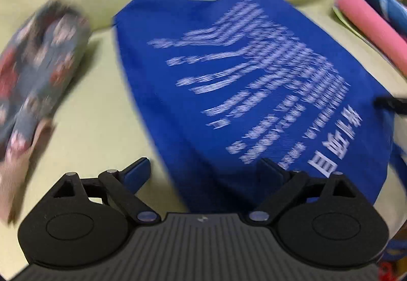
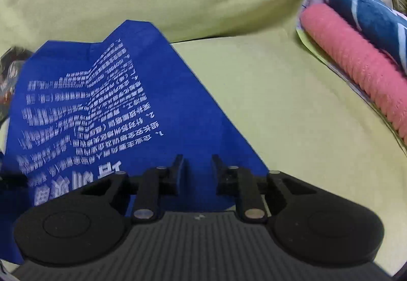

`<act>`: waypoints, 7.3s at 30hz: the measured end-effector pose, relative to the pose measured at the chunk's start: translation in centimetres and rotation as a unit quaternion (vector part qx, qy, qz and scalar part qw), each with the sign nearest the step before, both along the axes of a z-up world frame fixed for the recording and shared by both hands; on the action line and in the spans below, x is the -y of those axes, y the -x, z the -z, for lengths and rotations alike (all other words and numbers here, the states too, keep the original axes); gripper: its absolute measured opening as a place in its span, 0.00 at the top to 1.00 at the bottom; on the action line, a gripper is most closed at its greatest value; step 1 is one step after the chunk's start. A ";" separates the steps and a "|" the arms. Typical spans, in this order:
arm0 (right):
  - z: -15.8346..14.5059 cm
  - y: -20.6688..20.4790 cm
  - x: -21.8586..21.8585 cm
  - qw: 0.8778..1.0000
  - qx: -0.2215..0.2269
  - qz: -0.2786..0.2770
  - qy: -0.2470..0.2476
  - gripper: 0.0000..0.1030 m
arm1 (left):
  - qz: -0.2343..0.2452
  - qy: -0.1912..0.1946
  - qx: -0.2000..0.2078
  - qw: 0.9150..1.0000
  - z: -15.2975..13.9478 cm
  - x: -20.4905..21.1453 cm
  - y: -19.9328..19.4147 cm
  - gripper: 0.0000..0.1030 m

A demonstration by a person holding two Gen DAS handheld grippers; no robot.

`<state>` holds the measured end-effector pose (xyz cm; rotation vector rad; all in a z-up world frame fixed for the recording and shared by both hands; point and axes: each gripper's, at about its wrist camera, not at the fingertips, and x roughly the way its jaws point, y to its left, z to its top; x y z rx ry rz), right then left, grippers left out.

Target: Fold shopping bag

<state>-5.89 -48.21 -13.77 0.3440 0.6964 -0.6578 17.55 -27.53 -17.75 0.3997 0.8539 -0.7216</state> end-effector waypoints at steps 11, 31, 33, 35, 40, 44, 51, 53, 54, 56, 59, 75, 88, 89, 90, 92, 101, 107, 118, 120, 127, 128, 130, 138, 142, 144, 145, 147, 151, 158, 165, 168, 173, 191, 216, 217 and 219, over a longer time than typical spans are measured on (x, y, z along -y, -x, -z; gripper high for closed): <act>-4.0 -0.3 -19.0 0.958 0.030 -0.283 0.031 0.58 | -0.075 0.012 0.066 0.995 -4.4 -7.1 1.6 0.12; -5.4 5.6 -8.6 0.888 -0.182 -0.268 0.326 0.99 | 0.044 0.005 0.163 0.986 -7.7 -8.8 8.7 0.12; -5.7 6.2 -9.4 0.894 -0.155 -0.290 0.304 0.98 | 0.082 -0.012 0.216 0.973 -8.6 -8.0 8.7 0.12; -5.4 6.7 -10.8 0.905 -0.121 -0.316 0.258 0.98 | 0.122 -0.036 0.271 0.954 -9.4 -7.3 8.2 0.12; -2.3 5.1 -15.6 0.926 -0.069 -0.334 0.160 0.83 | 0.218 -0.100 0.354 0.904 -9.5 -5.8 6.8 0.11; -1.8 4.6 -17.5 0.939 -0.046 -0.308 0.146 0.59 | 0.239 -0.091 0.317 0.913 -10.1 -3.7 4.3 0.11; 2.4 3.3 -20.4 0.905 -0.133 -0.323 0.243 0.38 | 0.128 -0.032 0.135 0.982 -8.7 0.6 -4.5 0.12; 3.7 2.8 -20.9 0.887 -0.157 -0.335 0.274 0.38 | 0.105 -0.022 0.092 0.990 -7.5 1.0 -5.9 0.13; 4.3 2.6 -21.2 0.880 -0.164 -0.337 0.290 0.38 | 0.093 -0.017 0.070 0.993 -6.9 1.3 -6.5 0.20; 5.3 2.2 -21.2 0.870 -0.186 -0.332 0.314 0.54 | 0.074 -0.019 0.056 0.995 -5.6 1.2 -6.9 0.49; 4.9 2.1 -19.7 0.877 -0.197 -0.297 0.321 1.00 | 0.055 -0.008 0.025 0.998 -4.5 -0.4 -6.9 0.91; 2.6 4.0 -9.0 0.882 -0.203 -0.274 0.325 0.74 | -0.009 0.036 0.053 0.998 -6.7 -7.9 2.7 0.79; -7.8 -1.0 -7.0 0.950 0.028 -0.288 0.119 0.76 | 0.042 0.028 0.089 0.995 -4.8 -4.9 5.0 0.70; -7.7 -3.0 -7.1 0.945 0.023 -0.306 0.116 0.76 | 0.045 0.029 0.090 0.995 -4.5 -5.0 5.1 0.70; -7.5 -5.1 -7.2 0.940 0.018 -0.321 0.112 0.76 | 0.049 0.030 0.091 0.994 -4.2 -5.1 5.1 0.70; -7.0 -9.5 -7.6 0.935 0.010 -0.342 0.096 0.76 | 0.050 0.031 0.093 0.994 -3.7 -5.2 5.1 0.70; -1.0 -26.7 -3.4 0.952 -0.044 -0.302 0.029 0.77 | 0.038 0.036 0.083 0.995 -0.9 -4.7 3.5 0.69; 3.3 -28.6 0.0 0.968 -0.072 -0.239 0.013 0.77 | 0.032 0.068 0.093 0.993 -0.4 -5.8 3.2 0.66; -1.0 -12.9 0.6 0.978 -0.016 -0.199 0.066 0.72 | 0.023 0.065 0.096 0.993 -2.6 -6.7 3.9 0.60; -1.5 -6.7 1.1 0.982 -0.006 -0.177 0.071 0.71 | 0.028 0.059 0.099 0.993 -2.5 -6.4 4.7 0.55; 0.6 11.8 1.2 0.995 -0.007 -0.074 0.061 0.71 | 0.052 0.035 0.144 0.988 -5.0 -4.4 7.2 0.59; 0.3 14.0 0.7 0.997 0.014 -0.058 0.055 0.71 | 0.070 0.037 0.150 0.986 -5.7 -3.8 8.1 0.59; 0.1 17.4 0.0 0.998 0.037 -0.035 0.046 0.71 | 0.117 0.030 0.153 0.981 -6.7 -1.9 10.2 0.56; 0.4 19.6 -3.3 0.993 0.067 -0.003 0.092 0.70 | 0.240 -0.015 0.171 0.955 -6.2 6.6 17.0 0.49; 0.2 18.7 -3.0 0.994 0.050 -0.004 0.101 0.64 | 0.298 -0.019 0.208 0.931 -5.7 9.7 19.0 0.37; 0.5 18.8 -2.1 0.996 0.054 0.008 0.073 0.62 | 0.332 -0.031 0.227 0.915 -5.1 11.1 19.5 0.36; 0.5 19.1 -1.7 0.997 0.062 0.011 0.054 0.57 | 0.349 -0.042 0.230 0.907 -4.6 11.8 19.6 0.36; 0.7 19.7 -1.1 0.996 0.082 0.018 0.021 0.53 | 0.376 -0.057 0.234 0.895 -3.9 12.7 19.6 0.38; 1.3 20.3 -0.9 0.994 0.107 0.010 -0.011 0.53 | 0.401 -0.059 0.224 0.886 -3.6 13.0 19.1 0.99; 1.9 19.4 -1.4 0.986 0.165 -0.029 -0.029 0.99 | 0.405 -0.010 0.280 0.870 -5.2 10.5 19.7 0.99; 4.3 15.7 -0.2 0.985 0.164 -0.034 -0.049 0.99 | 0.436 -0.019 0.325 0.839 -4.6 9.2 21.1 0.98; 5.3 14.4 0.8 0.986 0.153 -0.022 -0.061 0.99 | 0.458 -0.044 0.341 0.820 -3.2 9.2 21.7 0.98; 6.2 13.8 2.0 0.988 0.139 0.004 -0.075 0.99 | 0.496 -0.079 0.330 0.799 -1.2 9.8 22.1 0.98; 2.4 16.7 -1.8 0.988 0.137 -0.066 0.015 0.95 | 0.496 -0.138 0.377 0.769 2.6 10.9 23.8 0.97; 5.7 12.4 0.3 0.996 0.051 -0.064 0.041 0.99 | 0.387 -0.079 0.223 0.891 -1.9 8.6 17.9 1.00; 5.6 12.3 0.1 0.996 0.047 -0.064 0.049 0.98 | 0.386 -0.083 0.228 0.890 -1.5 8.7 18.1 1.00; 5.0 12.4 -0.8 0.994 0.048 -0.068 0.065 0.93 | 0.382 -0.078 0.230 0.892 -1.2 8.7 18.2 1.00</act>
